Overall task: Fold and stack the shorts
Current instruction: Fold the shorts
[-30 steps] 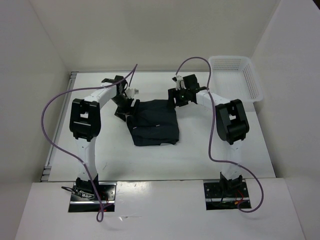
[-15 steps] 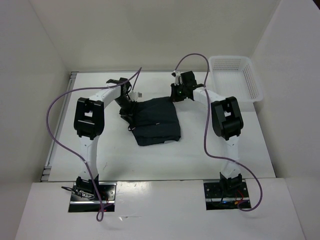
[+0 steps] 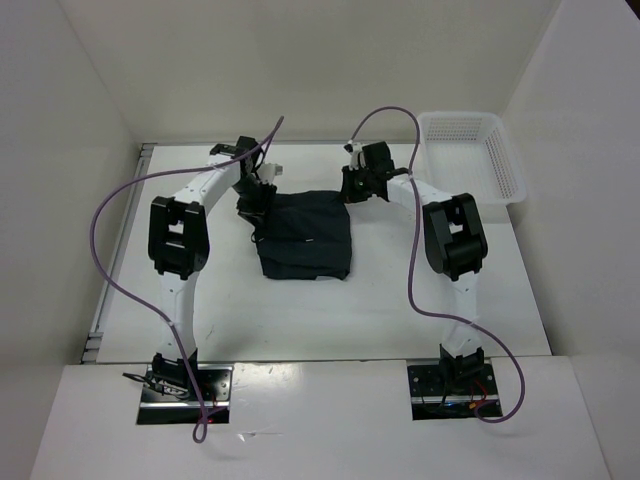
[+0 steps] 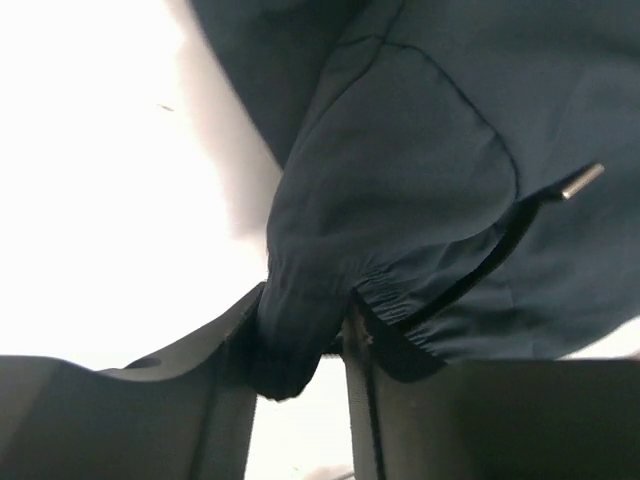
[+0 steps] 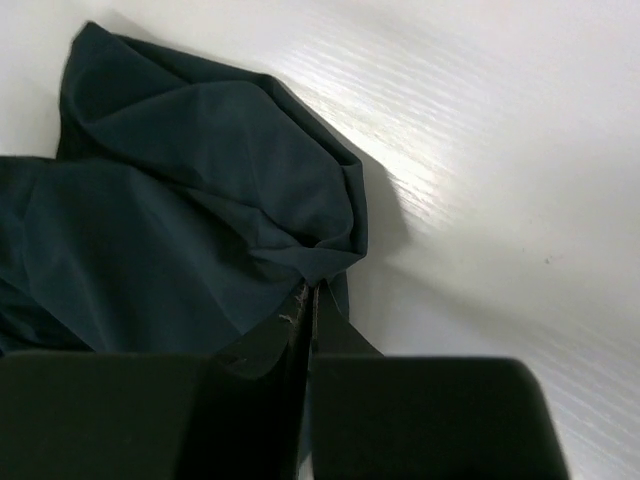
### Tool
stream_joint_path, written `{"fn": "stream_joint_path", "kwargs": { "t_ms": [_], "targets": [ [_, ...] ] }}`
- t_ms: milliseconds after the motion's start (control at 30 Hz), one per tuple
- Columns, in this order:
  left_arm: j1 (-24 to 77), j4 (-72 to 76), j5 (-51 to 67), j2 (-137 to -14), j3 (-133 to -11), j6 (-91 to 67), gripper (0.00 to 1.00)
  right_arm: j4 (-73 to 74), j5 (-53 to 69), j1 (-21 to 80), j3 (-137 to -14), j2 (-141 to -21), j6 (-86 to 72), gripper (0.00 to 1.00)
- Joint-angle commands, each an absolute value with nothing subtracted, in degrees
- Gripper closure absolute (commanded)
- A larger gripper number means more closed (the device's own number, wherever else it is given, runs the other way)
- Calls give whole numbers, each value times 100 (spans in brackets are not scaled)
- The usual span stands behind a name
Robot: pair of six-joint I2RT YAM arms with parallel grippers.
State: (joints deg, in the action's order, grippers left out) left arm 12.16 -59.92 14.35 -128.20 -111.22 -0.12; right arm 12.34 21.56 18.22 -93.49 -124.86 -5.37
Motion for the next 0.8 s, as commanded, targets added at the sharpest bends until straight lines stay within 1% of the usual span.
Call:
{"fn": "stream_joint_path", "kwargs": {
  "t_ms": [0, 67, 100, 133, 300, 333, 367, 400, 433, 467, 500, 533, 567, 600, 667, 767],
  "targets": [
    [1230, -6002, 976, -13006, -11233, 0, 56, 976, 1951, 1758, -9124, -12164, -624, 99],
    [1283, -6117, 976, -13200, -11232, 0, 53, 976, 1872, 1758, -9123, -12164, -624, 99],
    [1283, -6117, 915, -13262, -11172, 0, 49, 976, 1802, 1758, -9123, -12164, -624, 99],
    [1283, -6065, 853, -13263, -11171, 0, 49, 915, 1732, 1758, -9193, -12164, -676, 99],
    [1283, -5793, 668, -13263, -11092, 0, 41, 914, 1538, 1758, -9334, -12164, -677, 99],
    [1283, -5792, 668, -13263, -11161, 0, 39, 914, 1451, 1758, -9334, -12164, -677, 99],
    [1283, -5792, 668, -13210, -11162, 0, 34, 914, 1450, 1758, -9334, -12164, -677, 97],
    [1283, -5740, 668, -13210, -11162, 0, 31, 914, 1372, 1758, -9334, -12094, -677, 93],
    [1283, -5739, 668, -13210, -11223, 0, 27, 914, 1267, 1758, -9282, -12094, -746, 87],
    [1283, -5739, 668, -13158, -11224, 0, 22, 914, 1266, 1758, -9281, -12033, -747, 78],
    [1283, -5739, 668, -13157, -11224, 0, 16, 914, 1187, 1758, -9281, -11954, -747, 59],
    [1283, -5739, 668, -13096, -11224, 0, 13, 914, 1187, 1758, -9281, -11953, -747, 48],
    [1283, -5739, 668, -13009, -11224, 0, 10, 914, 1117, 1758, -9281, -11814, -677, 34],
    [1283, -5739, 668, -12956, -11224, 0, 6, 914, 1116, 1758, -9281, -11752, -625, 31],
    [1283, -5739, 668, -12736, -11224, 0, 0, 1019, 1195, 1758, -9333, -11524, -510, 26],
    [1283, -5547, 668, -12315, -11224, 0, 0, 1099, 1475, 1758, -9386, -11120, -300, 18]
  ]
}}
